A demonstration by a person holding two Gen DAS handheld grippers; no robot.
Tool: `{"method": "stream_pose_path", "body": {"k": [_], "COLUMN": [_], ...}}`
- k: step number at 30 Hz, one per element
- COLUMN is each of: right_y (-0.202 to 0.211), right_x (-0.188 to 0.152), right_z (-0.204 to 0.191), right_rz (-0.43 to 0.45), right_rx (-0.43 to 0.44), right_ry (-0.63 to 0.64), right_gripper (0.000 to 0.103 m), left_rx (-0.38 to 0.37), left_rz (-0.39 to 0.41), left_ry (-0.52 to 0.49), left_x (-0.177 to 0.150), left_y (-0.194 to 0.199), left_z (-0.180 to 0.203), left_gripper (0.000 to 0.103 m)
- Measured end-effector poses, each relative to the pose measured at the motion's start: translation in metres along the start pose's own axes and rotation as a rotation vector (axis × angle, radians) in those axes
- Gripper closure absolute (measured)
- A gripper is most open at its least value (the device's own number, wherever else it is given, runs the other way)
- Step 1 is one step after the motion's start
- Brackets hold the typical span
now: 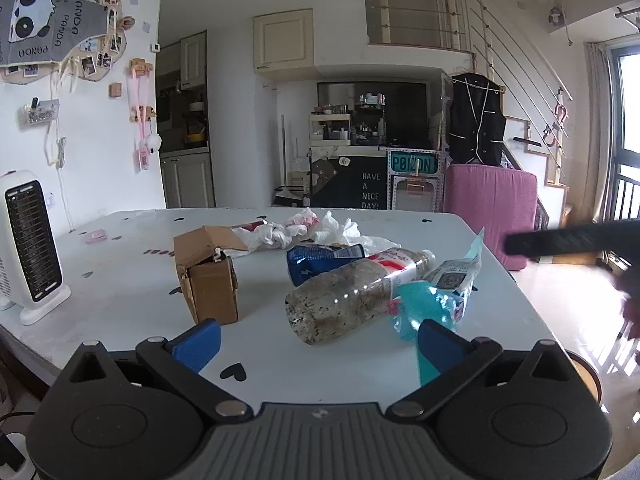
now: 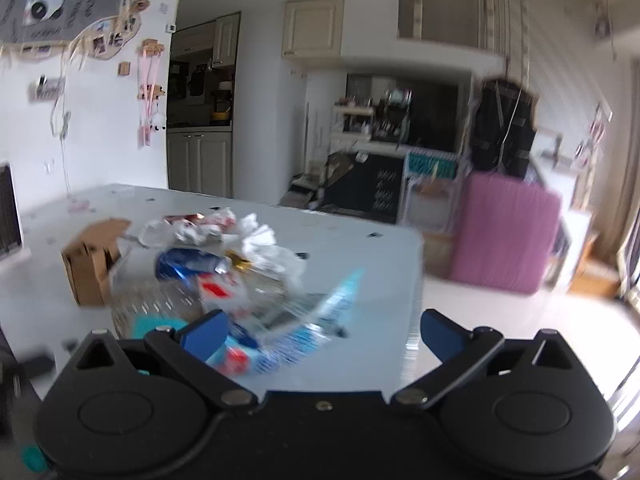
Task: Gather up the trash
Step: 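Move both tools over the table toward the bottle and blue wrapper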
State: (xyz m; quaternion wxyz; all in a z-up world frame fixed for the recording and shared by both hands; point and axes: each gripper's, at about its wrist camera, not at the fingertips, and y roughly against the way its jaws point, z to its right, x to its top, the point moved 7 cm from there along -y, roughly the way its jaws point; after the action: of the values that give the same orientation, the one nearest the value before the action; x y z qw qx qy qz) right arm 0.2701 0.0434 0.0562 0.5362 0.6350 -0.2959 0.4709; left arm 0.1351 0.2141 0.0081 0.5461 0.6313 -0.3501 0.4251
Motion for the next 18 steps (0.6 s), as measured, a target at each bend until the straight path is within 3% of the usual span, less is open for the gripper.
{"method": "stream_pose_path", "body": {"k": [6, 11, 18], "right_y": [-0.07, -0.108, -0.1], "right_x": [0.004, -0.018, -0.039], "right_z": [-0.028, -0.045, -0.019], "right_rz": [-0.117, -0.237, -0.294], "right_rx": [0.054, 0.049, 0.067], "right_ry": [-0.193, -0.122, -0.012], "right_gripper": [0.0, 0.0, 0.0], "left_rx": [-0.015, -0.07, -0.167], "left_rz": [-0.02, -0.005, 0.002], "left_ry": [-0.015, -0.039, -0.07], "left_x": [0.003, 0.016, 0.04], "left_y": [-0.013, -0.029, -0.074], "left_z": [-0.016, -0.016, -0.004], "left_gripper": [0.0, 0.0, 0.0]}}
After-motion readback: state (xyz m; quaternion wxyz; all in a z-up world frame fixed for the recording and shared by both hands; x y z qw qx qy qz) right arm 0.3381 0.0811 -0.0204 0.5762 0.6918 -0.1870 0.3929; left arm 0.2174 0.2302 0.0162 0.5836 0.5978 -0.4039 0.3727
